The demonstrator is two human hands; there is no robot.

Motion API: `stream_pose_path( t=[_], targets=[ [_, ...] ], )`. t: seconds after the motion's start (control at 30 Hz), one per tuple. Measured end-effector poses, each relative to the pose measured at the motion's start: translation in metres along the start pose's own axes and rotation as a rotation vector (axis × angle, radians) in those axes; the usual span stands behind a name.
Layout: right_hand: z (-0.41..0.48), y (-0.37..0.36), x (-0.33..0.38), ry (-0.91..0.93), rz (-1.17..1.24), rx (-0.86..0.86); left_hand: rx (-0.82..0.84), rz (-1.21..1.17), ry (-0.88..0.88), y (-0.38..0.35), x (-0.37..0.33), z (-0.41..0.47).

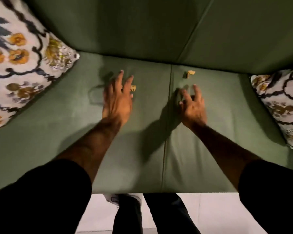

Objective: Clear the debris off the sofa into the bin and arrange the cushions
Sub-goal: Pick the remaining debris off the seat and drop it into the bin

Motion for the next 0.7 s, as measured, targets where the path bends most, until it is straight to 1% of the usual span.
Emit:
stream_pose_path(
  t=[0.03,0.1,0.17,0.27,0.33,0.4,0.5,0.53,0.57,0.63,0.7],
  targets=[
    [0.004,-0.007,-0.003,0.040,0.000,0.037,0.039,0.031,-0.014,-0.006,-0.002,0.010],
    [0.009,-0.007,-0.010,0.081,0.079,0.020,0.092,0.075,-0.053,-0.017,-0.007,0.018],
    [0.012,0.001,-0.014,0.116,0.107,-0.054,0.079,0.048,-0.055,-0.022,-0.006,0.014],
    [0.029,0.016,-0.014,0.146,0.232,-0.019,0.021,-0.042,-0.048,-0.024,-0.005,0.003],
    [0.053,0.026,-0.014,0.166,0.302,0.000,0.026,-0.080,-0.040,-0.027,-0.006,-0.005],
    [0.078,0.036,-0.013,0.181,0.246,-0.014,0.038,-0.101,-0.045,-0.030,-0.007,-0.016],
    [0.096,0.035,-0.017,0.166,0.177,0.059,0.009,-0.150,-0.082,-0.033,-0.010,-0.041],
    [0.094,0.033,-0.016,0.177,0.173,0.095,0.005,-0.176,-0.089,-0.034,-0.010,-0.048],
    [0.091,0.033,-0.015,0.185,0.151,0.093,0.006,-0.198,-0.089,-0.037,-0.010,-0.056],
    [0.078,0.030,-0.013,0.149,0.186,0.085,0.017,-0.241,-0.071,-0.043,-0.008,-0.077],
    [0.059,0.024,-0.006,0.108,0.219,0.049,0.050,-0.313,-0.013,-0.052,-0.002,-0.103]
  ],
)
Point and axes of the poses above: each hand's wrist, its own z-axis towards the middle knuckle, its own y-axis out of the back of the hand, x = y × z, the point moved 7 cm from there along z, towards the middle knuckle, and after that the axes turned 3 degrees about z, right-handed, at the moved point
